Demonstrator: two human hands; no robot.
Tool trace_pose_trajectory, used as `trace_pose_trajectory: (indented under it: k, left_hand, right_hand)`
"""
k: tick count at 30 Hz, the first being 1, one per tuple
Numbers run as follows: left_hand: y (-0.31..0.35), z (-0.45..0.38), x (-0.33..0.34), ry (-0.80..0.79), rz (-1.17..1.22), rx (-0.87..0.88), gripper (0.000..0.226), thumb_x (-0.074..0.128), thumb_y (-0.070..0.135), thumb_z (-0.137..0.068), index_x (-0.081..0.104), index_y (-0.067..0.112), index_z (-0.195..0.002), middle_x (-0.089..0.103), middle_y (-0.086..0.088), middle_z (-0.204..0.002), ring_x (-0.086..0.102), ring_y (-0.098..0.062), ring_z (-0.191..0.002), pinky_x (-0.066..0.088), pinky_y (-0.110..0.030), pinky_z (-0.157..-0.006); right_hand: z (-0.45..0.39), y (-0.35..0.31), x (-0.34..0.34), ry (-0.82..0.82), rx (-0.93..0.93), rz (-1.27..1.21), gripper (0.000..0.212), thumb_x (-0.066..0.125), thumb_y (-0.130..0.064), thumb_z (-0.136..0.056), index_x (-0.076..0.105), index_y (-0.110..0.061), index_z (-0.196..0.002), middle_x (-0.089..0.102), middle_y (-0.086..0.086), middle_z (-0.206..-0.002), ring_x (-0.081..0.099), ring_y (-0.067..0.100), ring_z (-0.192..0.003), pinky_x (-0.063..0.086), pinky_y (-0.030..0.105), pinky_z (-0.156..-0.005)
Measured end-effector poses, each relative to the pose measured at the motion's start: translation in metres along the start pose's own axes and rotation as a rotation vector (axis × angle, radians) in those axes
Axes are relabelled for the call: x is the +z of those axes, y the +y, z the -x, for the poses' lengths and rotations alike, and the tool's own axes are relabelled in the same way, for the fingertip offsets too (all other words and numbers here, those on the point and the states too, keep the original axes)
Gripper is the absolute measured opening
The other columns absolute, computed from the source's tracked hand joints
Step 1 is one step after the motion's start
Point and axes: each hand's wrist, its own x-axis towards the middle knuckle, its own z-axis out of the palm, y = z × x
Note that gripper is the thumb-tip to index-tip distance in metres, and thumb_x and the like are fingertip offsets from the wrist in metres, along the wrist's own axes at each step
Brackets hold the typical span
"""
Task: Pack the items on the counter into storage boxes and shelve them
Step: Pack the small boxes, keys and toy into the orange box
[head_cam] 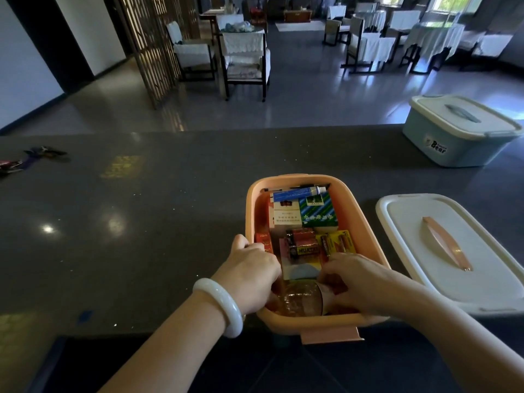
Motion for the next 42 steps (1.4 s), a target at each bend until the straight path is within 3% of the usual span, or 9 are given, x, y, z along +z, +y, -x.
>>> trace_pose_trajectory:
  k: [9, 12, 17, 23, 29, 33, 37, 40, 42]
  left_hand:
    - [0.005, -0.006, -0.004, -0.020, -0.157, 0.019, 0.014, 0.058, 0.029, -0.094, 0.071, 0.024, -0.099, 0.049, 0.001, -0.097, 0.030, -0.022, -0.096, 0.024, -0.030, -0.079]
    - [0.000, -0.009, -0.002, -0.045, -0.117, 0.016, 0.014, 0.062, 0.031, -0.092, 0.071, 0.027, -0.102, 0.046, 0.004, -0.099, 0.028, -0.020, -0.098, 0.031, -0.031, -0.083]
    - [-0.005, -0.011, 0.000, -0.064, -0.068, 0.011, 0.016, 0.063, 0.033, -0.092, 0.071, 0.029, -0.104, 0.044, 0.006, -0.099, 0.027, -0.020, -0.101, 0.038, -0.033, -0.088]
    - [-0.007, -0.011, 0.004, -0.045, -0.041, 0.030, 0.014, 0.062, 0.033, -0.091, 0.070, 0.030, -0.102, 0.041, 0.007, -0.098, 0.022, -0.017, -0.097, 0.030, -0.032, -0.081]
    - [-0.019, -0.006, 0.007, 0.023, 0.197, 0.043, 0.025, 0.064, 0.044, -0.087, 0.061, 0.047, -0.111, 0.045, 0.015, -0.101, 0.028, -0.015, -0.104, 0.031, -0.033, -0.087]
    - [-0.036, 0.001, 0.000, 0.264, 0.396, 0.092, 0.021, 0.065, 0.036, -0.088, 0.065, 0.041, -0.108, 0.056, 0.026, -0.110, 0.046, 0.006, -0.111, 0.035, -0.023, -0.098]
    - [-0.061, 0.016, -0.005, 0.381, 0.401, 0.020, 0.024, 0.063, 0.034, -0.088, 0.063, 0.041, -0.111, 0.050, 0.028, -0.116, 0.044, 0.011, -0.114, 0.040, -0.013, -0.094]
    - [-0.090, 0.028, -0.002, 0.320, 0.346, -0.171, 0.026, 0.059, 0.037, -0.091, 0.057, 0.042, -0.117, 0.045, 0.026, -0.122, 0.041, 0.009, -0.116, 0.036, -0.015, -0.096]
    - [-0.112, 0.040, 0.002, 0.276, 0.364, -0.269, 0.027, 0.055, 0.039, -0.094, 0.055, 0.040, -0.121, 0.046, 0.023, -0.124, 0.042, 0.007, -0.118, 0.032, -0.015, -0.097]
  right_hand:
    - [-0.001, -0.004, 0.003, 0.023, 0.043, -0.034, 0.021, 0.072, -0.045, -0.077, 0.056, -0.034, -0.084, 0.053, -0.018, -0.091, 0.052, -0.002, -0.079, 0.042, 0.015, -0.067]
    - [-0.001, -0.004, 0.004, 0.030, 0.052, -0.055, 0.021, 0.073, -0.044, -0.077, 0.055, -0.035, -0.081, 0.052, -0.018, -0.090, 0.052, -0.002, -0.078, 0.040, 0.015, -0.065]
    - [0.000, -0.004, 0.004, 0.046, 0.062, -0.072, 0.022, 0.073, -0.045, -0.075, 0.054, -0.036, -0.080, 0.053, -0.019, -0.090, 0.052, -0.003, -0.078, 0.040, 0.015, -0.065]
    - [0.001, -0.004, 0.004, 0.054, 0.083, -0.053, 0.023, 0.072, -0.048, -0.075, 0.055, -0.038, -0.086, 0.053, -0.021, -0.091, 0.052, -0.005, -0.080, 0.047, 0.018, -0.069]
    - [-0.001, -0.002, 0.001, 0.001, 0.069, -0.054, 0.020, 0.070, -0.048, -0.078, 0.055, -0.041, -0.088, 0.054, -0.023, -0.094, 0.054, -0.006, -0.083, 0.047, 0.016, -0.069]
    - [-0.010, -0.004, -0.015, 0.024, 0.074, -0.070, 0.015, 0.068, -0.049, -0.080, 0.055, -0.044, -0.085, 0.058, -0.021, -0.088, 0.058, -0.008, -0.079, 0.046, 0.015, -0.063]
    - [-0.039, -0.021, -0.041, 0.118, 0.021, -0.042, 0.012, 0.065, -0.049, -0.081, 0.057, -0.040, -0.082, 0.059, -0.021, -0.082, 0.055, -0.012, -0.081, 0.047, 0.014, -0.062]
    - [-0.074, -0.049, -0.053, 0.154, -0.032, -0.039, 0.009, 0.059, -0.043, -0.086, 0.057, -0.035, -0.083, 0.061, -0.015, -0.078, 0.060, -0.001, -0.074, 0.048, 0.016, -0.064]
    - [-0.099, -0.070, -0.056, 0.166, -0.067, 0.040, 0.007, 0.057, -0.044, -0.088, 0.055, -0.038, -0.089, 0.061, -0.016, -0.077, 0.059, -0.006, -0.067, 0.046, 0.012, -0.058]
